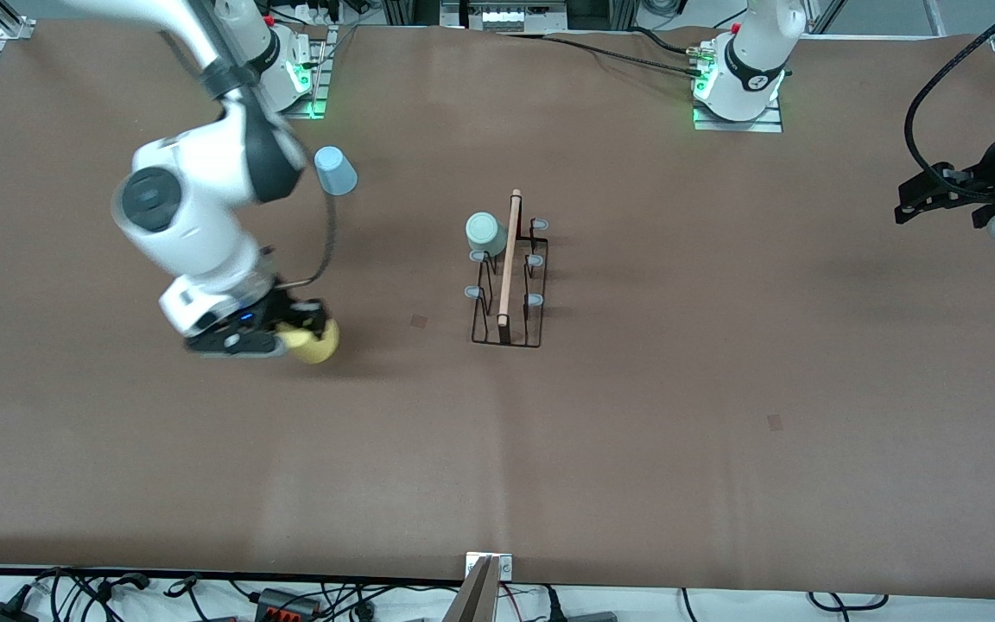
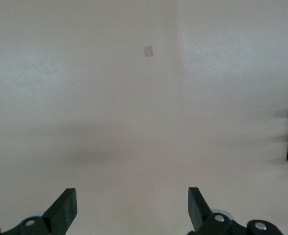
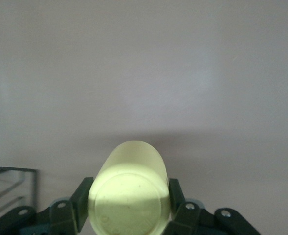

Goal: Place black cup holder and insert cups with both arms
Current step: 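Lift the yellow cup and carry it to the rack with the right gripper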

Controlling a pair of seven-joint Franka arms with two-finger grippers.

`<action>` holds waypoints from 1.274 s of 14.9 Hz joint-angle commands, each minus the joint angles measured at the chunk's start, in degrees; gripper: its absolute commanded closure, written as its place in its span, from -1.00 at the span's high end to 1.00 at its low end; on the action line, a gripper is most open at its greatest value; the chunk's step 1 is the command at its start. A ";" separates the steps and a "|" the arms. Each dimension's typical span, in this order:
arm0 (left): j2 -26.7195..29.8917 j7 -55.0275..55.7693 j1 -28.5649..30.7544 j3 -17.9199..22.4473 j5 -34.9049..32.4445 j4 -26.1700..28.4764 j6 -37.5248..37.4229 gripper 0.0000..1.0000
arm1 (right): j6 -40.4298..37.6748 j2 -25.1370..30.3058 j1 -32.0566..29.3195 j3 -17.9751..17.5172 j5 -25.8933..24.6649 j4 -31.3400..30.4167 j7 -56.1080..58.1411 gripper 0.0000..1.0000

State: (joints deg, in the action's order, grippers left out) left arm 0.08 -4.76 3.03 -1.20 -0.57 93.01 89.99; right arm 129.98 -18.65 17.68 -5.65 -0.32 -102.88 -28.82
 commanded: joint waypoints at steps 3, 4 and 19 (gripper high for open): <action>-0.95 -0.69 0.13 0.06 0.92 -1.95 -1.22 1.00 | -0.69 0.46 10.52 0.56 -0.47 2.58 -20.89 -0.41; -0.95 -0.69 0.22 0.15 0.92 -1.86 -1.22 1.00 | -1.04 0.11 11.93 0.56 -0.47 3.90 -24.15 -0.42; -0.95 -0.69 0.22 0.15 0.92 -1.86 -1.58 1.00 | -3.77 -9.82 20.56 0.56 -6.71 12.53 -39.56 -0.40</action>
State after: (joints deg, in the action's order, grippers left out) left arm 0.06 -4.76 3.04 -1.18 -0.57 93.00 89.74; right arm 126.77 -27.55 37.24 -5.69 -5.81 -91.90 -66.57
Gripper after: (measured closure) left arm 0.000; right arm 0.335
